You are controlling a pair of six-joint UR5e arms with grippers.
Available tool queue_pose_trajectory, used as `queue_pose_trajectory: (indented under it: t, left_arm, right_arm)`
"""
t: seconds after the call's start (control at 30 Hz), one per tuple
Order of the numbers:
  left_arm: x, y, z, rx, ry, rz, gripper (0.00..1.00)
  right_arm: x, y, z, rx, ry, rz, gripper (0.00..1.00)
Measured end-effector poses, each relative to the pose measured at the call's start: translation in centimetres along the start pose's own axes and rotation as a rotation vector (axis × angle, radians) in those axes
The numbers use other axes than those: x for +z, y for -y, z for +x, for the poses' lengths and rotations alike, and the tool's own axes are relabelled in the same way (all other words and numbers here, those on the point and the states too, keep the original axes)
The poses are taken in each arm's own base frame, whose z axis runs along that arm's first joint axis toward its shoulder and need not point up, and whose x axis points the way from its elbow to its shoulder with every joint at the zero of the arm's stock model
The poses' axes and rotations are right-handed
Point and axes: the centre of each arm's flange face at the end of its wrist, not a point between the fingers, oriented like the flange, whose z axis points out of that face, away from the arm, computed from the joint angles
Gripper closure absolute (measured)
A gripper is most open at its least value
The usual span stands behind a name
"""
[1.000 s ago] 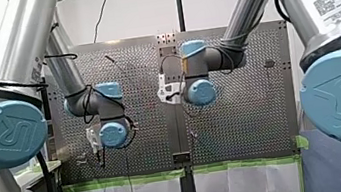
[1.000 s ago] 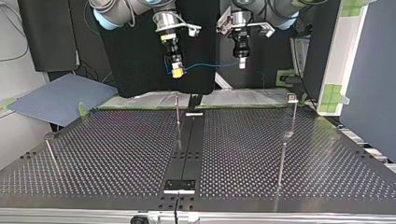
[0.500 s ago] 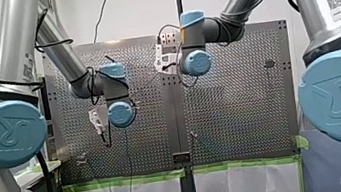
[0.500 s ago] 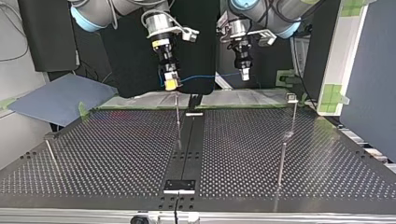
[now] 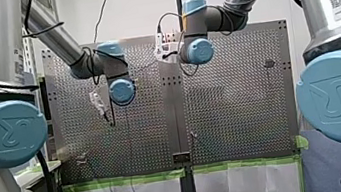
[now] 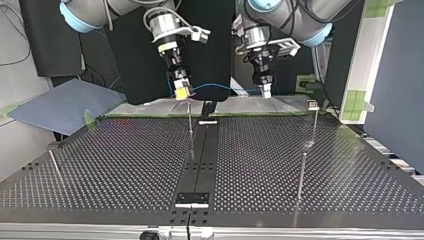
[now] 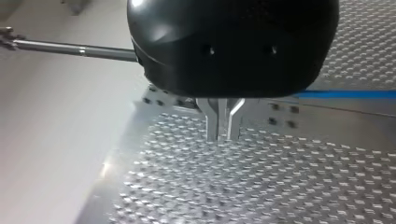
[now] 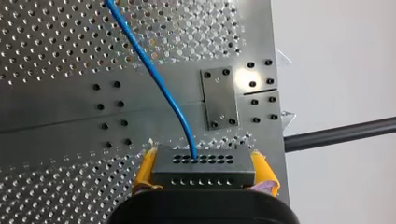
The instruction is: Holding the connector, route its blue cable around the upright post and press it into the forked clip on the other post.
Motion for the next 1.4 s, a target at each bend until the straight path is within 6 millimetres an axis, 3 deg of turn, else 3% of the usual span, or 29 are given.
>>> queue_pose_trajectory:
  t: [0.3,0.77,0.93,1.23,1.4]
  left_arm:
    - [2.4,1.5,-5.6,-0.059,0.079,-0.058,0.85]
    - [5.1,2.3,-15.0,-0.104,0.201,-0.162,0.8]
    - [6.0,2.3,-18.3,-0.1,0.24,-0.178,0.8]
    - [9.1,1.8,-21.9,-0.076,0.27,-0.174,0.8]
    - [10.8,1.3,-23.0,-0.046,0.269,-0.174,0.77]
  right_arm:
    - [1.2,0.2,1.3,0.002,-0.012,0.046,1.0]
    - [4.5,0.4,5.1,0.049,-0.056,0.123,1.0]
    - [6.0,0.5,5.0,0.079,-0.041,0.151,1.0]
    - [9.3,0.6,3.2,0.086,-0.011,0.161,1.0]
    - [10.6,0.9,4.1,0.087,-0.024,0.18,1.0]
